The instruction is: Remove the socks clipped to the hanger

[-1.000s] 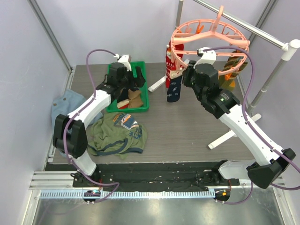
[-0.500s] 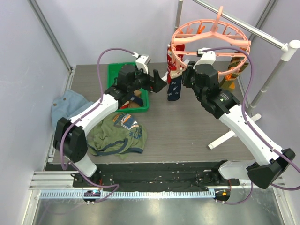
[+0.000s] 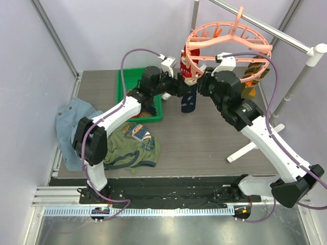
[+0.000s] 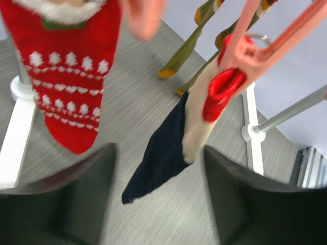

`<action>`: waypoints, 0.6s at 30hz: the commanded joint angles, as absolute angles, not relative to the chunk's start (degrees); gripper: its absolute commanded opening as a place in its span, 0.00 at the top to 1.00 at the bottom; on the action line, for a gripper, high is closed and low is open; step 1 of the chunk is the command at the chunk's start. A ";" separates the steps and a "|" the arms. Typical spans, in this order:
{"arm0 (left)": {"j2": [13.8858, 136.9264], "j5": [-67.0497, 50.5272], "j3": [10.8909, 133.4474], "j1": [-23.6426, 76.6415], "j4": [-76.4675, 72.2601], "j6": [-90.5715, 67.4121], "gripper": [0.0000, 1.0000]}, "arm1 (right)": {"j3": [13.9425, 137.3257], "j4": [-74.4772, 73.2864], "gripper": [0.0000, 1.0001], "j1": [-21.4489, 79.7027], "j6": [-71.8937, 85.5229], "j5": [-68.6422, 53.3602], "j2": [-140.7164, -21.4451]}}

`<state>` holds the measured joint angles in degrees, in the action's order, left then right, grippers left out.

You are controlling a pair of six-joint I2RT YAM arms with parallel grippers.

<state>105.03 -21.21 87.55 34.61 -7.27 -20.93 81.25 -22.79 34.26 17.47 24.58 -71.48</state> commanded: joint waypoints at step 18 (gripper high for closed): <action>96.24 -17.32 84.47 41.31 -9.93 -23.90 1.00 | 72.87 -24.70 0.24 34.01 17.93 17.15 -55.21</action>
<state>99.81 -17.98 85.86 40.86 -7.11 -22.33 75.57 -24.97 34.26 18.35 19.51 -59.88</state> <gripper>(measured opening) 0.027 0.746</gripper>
